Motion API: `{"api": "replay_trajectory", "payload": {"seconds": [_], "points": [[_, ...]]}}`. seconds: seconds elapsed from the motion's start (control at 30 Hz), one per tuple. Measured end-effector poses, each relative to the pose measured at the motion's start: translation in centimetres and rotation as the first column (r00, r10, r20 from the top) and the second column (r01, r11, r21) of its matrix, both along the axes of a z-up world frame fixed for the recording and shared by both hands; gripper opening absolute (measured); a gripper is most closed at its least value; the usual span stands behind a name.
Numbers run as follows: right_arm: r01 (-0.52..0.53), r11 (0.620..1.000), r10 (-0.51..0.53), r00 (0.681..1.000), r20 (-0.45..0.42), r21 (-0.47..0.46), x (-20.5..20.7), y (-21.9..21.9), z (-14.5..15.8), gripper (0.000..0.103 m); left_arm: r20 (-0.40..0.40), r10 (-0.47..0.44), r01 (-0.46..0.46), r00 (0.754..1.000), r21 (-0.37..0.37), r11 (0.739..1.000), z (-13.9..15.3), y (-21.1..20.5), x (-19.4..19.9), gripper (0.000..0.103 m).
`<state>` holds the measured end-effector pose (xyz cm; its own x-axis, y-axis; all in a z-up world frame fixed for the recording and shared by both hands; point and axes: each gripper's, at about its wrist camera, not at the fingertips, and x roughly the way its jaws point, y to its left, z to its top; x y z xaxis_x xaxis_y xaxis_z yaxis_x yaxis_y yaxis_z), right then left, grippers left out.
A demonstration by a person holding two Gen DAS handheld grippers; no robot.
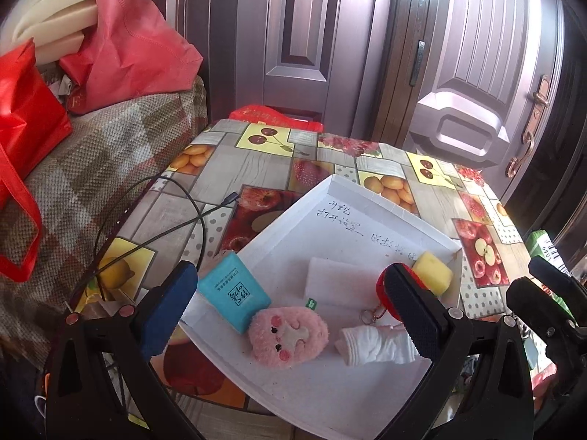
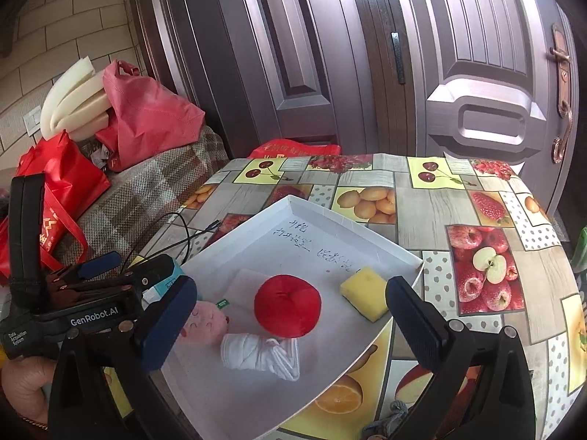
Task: Organize soft objects
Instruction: 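Reach the left tool to the braided rope knot and grasp it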
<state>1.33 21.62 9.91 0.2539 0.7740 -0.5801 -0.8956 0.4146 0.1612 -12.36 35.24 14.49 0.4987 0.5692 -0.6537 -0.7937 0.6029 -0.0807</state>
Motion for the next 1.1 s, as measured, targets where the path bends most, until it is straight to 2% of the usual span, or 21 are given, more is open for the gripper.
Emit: {"api": "replay_trajectory", "payload": {"seconds": [0.17, 0.33, 0.47, 0.53, 0.67, 0.77, 0.87, 0.97, 1.07, 1.1], "points": [[0.061, 0.992, -0.069, 0.995, 0.078, 0.107, -0.7, -4.8, 4.3, 0.103, 0.044, -0.046, 0.044, 0.998, 0.043, 0.998, 2.5, -2.7, -0.9, 0.103], [0.136, 0.955, -0.178, 0.974, 0.142, 0.263, -0.3, -11.9, 9.5, 0.103, 0.084, -0.14, 0.135, 0.987, 0.067, 0.989, 4.1, -6.2, -0.6, 0.103], [0.262, 0.933, -0.305, 0.94, 0.155, 0.246, 0.2, -16.8, 9.8, 0.103, 0.061, -0.259, 0.257, 0.964, 0.041, 0.966, 2.8, -9.9, 1.1, 0.103], [0.32, 0.92, -0.353, 0.928, 0.122, 0.224, 0.7, -19.2, 8.6, 0.103, 0.042, -0.34, 0.34, 0.94, -0.011, 0.94, 1.0, -12.1, 2.2, 0.103], [0.424, 0.893, -0.436, 0.899, 0.051, 0.151, 1.8, -23.8, 5.6, 0.103, -0.04, -0.485, 0.475, 0.874, -0.145, 0.868, -4.3, -17.0, 4.3, 0.103], [0.491, 0.864, -0.494, 0.869, 0.003, 0.109, 2.7, -27.0, 4.1, 0.103, -0.088, -0.602, 0.572, 0.794, -0.231, 0.787, -7.9, -21.0, 5.6, 0.103], [0.536, 0.839, -0.537, 0.843, -0.01, 0.097, 3.4, -29.7, 3.6, 0.103, -0.139, -0.677, 0.638, 0.722, -0.244, 0.73, -9.9, -24.9, 6.9, 0.103], [0.554, 0.828, -0.555, 0.832, -0.014, 0.089, 3.9, -31.6, 3.6, 0.103, -0.159, -0.696, 0.654, 0.7, -0.247, 0.715, -11.0, -26.9, 8.4, 0.102], [0.557, 0.826, -0.559, 0.829, -0.005, 0.083, 4.1, -32.8, 3.7, 0.103, -0.168, -0.685, 0.637, 0.709, -0.265, 0.724, -12.1, -27.4, 9.6, 0.102], [0.556, 0.827, -0.557, 0.83, 0.0, 0.082, 4.2, -33.1, 3.8, 0.103, -0.172, -0.681, 0.632, 0.711, -0.267, 0.727, -12.4, -27.3, 9.7, 0.097]]}}
